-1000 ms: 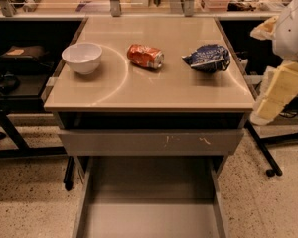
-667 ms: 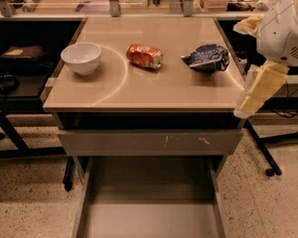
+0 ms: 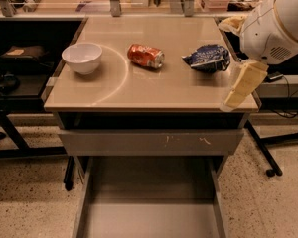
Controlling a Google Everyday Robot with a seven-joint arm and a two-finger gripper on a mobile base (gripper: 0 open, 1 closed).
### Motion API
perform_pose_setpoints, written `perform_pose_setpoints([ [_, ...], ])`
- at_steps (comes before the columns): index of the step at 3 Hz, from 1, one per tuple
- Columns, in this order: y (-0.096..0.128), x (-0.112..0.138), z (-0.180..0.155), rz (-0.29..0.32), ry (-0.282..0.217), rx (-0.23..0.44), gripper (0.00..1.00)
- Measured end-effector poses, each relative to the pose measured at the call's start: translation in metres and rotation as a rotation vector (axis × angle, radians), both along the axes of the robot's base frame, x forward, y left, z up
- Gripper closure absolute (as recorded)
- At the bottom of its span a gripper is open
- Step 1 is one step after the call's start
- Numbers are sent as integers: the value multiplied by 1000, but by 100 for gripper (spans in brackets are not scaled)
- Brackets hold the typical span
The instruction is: Place coke can into middle drawer
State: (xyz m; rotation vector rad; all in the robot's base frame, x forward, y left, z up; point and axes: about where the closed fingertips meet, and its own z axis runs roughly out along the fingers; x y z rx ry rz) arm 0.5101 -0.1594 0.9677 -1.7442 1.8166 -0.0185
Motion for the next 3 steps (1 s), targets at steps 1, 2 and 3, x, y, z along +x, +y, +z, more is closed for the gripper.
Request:
perform_pose_setpoints([
  [1, 12, 22, -15, 13, -17, 54, 0],
  [2, 37, 64, -32, 29, -51, 177, 0],
  [3, 55, 107, -46, 22, -54, 295, 0],
])
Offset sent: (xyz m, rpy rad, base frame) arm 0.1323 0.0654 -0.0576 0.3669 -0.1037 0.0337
